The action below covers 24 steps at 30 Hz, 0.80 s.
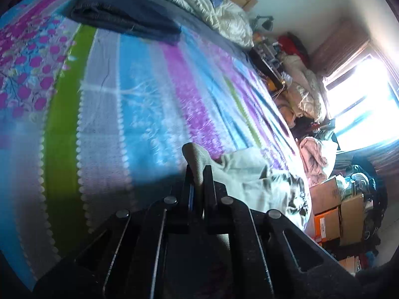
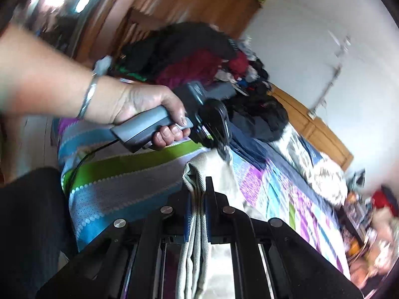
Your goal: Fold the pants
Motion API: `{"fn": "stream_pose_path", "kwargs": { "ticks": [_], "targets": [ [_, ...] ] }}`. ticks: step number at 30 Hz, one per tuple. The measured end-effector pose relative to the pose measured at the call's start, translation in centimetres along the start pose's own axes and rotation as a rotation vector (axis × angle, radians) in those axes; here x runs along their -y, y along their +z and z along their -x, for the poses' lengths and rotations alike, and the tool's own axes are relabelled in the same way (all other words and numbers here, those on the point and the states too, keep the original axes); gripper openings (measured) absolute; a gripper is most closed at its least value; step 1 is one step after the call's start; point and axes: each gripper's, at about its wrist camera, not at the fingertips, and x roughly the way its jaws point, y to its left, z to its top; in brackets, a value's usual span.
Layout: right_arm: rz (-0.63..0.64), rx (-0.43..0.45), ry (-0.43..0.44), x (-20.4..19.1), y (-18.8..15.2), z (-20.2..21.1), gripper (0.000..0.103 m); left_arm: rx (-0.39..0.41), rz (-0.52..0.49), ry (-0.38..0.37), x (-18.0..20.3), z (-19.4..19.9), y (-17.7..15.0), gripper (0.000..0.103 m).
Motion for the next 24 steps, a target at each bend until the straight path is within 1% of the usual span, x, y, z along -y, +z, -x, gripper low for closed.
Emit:
{"fn": "stream_pose_path", "kwargs": {
  "ticks": [1, 3, 5, 6, 8, 10, 13, 15, 16, 17, 18, 19, 20, 21, 22, 23, 24],
  "targets": [
    [-0.054, -0.001, -0.013, 1.7, -0.3, 0.9, 0.008, 0.033, -0.007, -0.017, 2.1, 0.5, 0.3, 0.006],
    [-0.178, -0.018, -0.049, 5.4, -1.6, 3.0, 0.008, 0.075, -0.015, -0.056, 5.9, 0.1, 1.0, 0.006],
    [-0.329, -0.048, -0.098, 9.8, -4.0, 5.0, 0.008, 0.093, -0.036, -0.097, 10.6, -1.1, 1.6, 0.006],
    [-0.414, -0.066, -0.122, 12.0, -5.8, 6.0, 0.008, 0.093, -0.053, -0.117, 13.1, -2.1, 1.6, 0.006],
    [-0.586, -0.105, -0.176, 16.1, -10.2, 7.9, 0.008, 0.07, -0.104, -0.162, 18.6, -4.8, 1.5, 0.006],
    [-0.762, -0.124, -0.228, 19.6, -14.9, 10.3, 0.008, 0.024, -0.184, -0.197, 24.7, -8.6, 1.0, 0.006],
    [-1.063, -0.097, -0.27, 23.6, -22.5, 13.8, 0.009, -0.052, -0.312, -0.209, 32.7, -14.7, -0.7, 0.006],
    [-1.214, -0.101, -0.337, 25.1, -27.6, 15.0, 0.009, -0.114, -0.37, -0.207, 37.1, -19.8, -2.3, 0.006],
    [-1.302, -0.108, -0.362, 25.8, -30.3, 15.3, 0.009, -0.153, -0.376, -0.194, 38.6, -22.7, -3.2, 0.006],
    [-1.398, -0.116, -0.379, 26.3, -33.1, 15.4, 0.01, -0.195, -0.353, -0.181, 39.4, -25.7, -4.1, 0.007],
    [-1.504, -0.153, -0.367, 26.9, -36.1, 15.1, 0.01, -0.233, -0.348, -0.162, 39.9, -28.4, -5.2, 0.011],
    [-1.622, -0.18, -0.33, 27.1, -39.1, 14.5, 0.011, -0.282, -0.385, -0.102, 40.3, -31.9, -6.4, 0.012],
    [-1.756, -0.172, -0.263, 27.0, -41.9, 14.3, 0.015, -0.314, -0.402, -0.013, 40.0, -34.1, -7.4, 0.012],
    [-1.863, -0.116, -0.21, 26.8, -43.5, 14.5, 0.015, -0.353, -0.38, 0.049, 39.1, -36.1, -8.3, 0.012],
    [-1.888, -0.082, -0.203, 26.9, -43.9, 15.2, 0.016, -0.362, -0.334, 0.06, 38.1, -36.9, -8.8, 0.013],
    [-1.858, -0.085, -0.22, 26.9, -43.6, 15.7, 0.02, -0.326, -0.296, 0.04, 37.5, -36.3, -8.6, 0.016],
    [-1.827, -0.102, -0.232, 26.8, -43.3, 15.9, 0.022, -0.305, -0.263, -0.001, 37.2, -35.5, -8.2, 0.024]
  ]
}}
